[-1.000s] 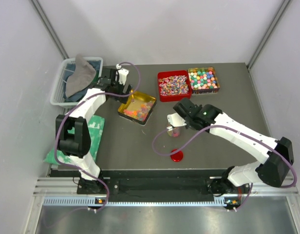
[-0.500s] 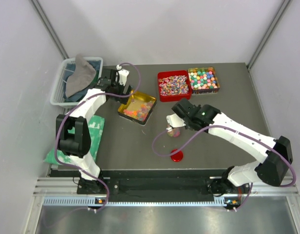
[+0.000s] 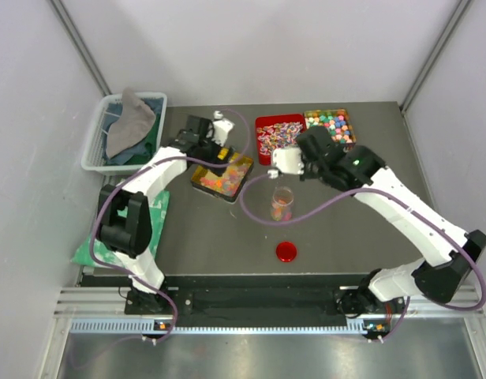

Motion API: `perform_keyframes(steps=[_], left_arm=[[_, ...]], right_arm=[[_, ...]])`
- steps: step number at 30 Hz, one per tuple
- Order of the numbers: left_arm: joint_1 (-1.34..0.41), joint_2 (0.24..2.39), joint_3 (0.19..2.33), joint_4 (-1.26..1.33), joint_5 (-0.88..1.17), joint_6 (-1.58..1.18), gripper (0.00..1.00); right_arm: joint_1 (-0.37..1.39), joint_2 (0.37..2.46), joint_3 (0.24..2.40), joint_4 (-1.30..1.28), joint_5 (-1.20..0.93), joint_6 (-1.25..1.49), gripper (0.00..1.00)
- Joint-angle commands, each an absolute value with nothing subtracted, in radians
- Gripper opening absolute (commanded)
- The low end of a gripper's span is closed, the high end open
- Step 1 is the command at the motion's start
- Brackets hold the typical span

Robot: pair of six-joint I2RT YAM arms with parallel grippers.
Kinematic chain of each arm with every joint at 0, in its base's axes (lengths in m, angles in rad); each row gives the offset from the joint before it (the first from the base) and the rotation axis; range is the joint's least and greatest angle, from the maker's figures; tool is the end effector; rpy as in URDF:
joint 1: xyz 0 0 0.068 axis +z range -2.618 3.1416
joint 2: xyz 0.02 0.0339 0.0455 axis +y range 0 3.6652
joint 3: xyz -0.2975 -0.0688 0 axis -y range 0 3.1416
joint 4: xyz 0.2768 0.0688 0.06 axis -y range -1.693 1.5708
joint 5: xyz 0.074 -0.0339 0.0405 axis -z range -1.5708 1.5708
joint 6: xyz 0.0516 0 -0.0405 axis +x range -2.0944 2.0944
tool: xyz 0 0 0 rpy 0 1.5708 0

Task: Pack the candies
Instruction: Place the fake candies in the packing bottle, then move the storage box to the center of the board.

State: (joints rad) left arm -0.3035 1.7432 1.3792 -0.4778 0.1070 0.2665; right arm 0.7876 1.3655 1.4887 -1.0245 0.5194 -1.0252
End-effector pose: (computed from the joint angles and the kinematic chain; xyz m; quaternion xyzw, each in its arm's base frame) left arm 0.4130 -0.1351 0.2707 0.2806 0.8900 -0.0565 0.3550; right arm 0.2301 0.1948 0.4052 -0.6666 0.6293 -0.2785 0.2865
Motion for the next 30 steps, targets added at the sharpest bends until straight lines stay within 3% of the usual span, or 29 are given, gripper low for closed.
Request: perform_keyframes(steps=[1,8,17,19,21,24,25,30], left_arm=[[-0.457,1.693,1.359,-0.43,0.094,0.331,0.99],[-0.558,1.767,1.381,-0.416,-0.032,0.322,0.99],[-0.572,1.879,1.402,-0.373,-0.109,0.311,0.99],[-0.572,1.904,1.413,-0.371,-0.106,0.308,0.95],[-0.572,1.923,1.42,-0.373,-0.107,0.308,0.9],[-0.572,1.94,1.43,-0.371,-0.115,0.302,0.71],[-0.572,1.944,1.43,-0.367,-0.117,0.304,0.6],[-0.571,1.962,1.428,-0.353,-0.152,0.313,0.36]], right_arm=[[0.664,1.318,1.606,-1.071,0.352,-0.919,0.0],[0.505,1.198,1.54,-1.005,0.226,-0.825,0.0],[0.471,1.074,1.436,-0.969,0.192,-0.764,0.0],[0.469,1.06,1.43,-0.968,0.183,-0.759,0.0],[0.468,1.054,1.419,-0.966,0.173,-0.749,0.0],[0.466,1.045,1.378,-0.939,0.167,-0.733,0.0],[0.468,1.037,1.367,-0.931,0.166,-0.73,0.0],[0.468,1.026,1.321,-0.902,0.153,-0.704,0.0]])
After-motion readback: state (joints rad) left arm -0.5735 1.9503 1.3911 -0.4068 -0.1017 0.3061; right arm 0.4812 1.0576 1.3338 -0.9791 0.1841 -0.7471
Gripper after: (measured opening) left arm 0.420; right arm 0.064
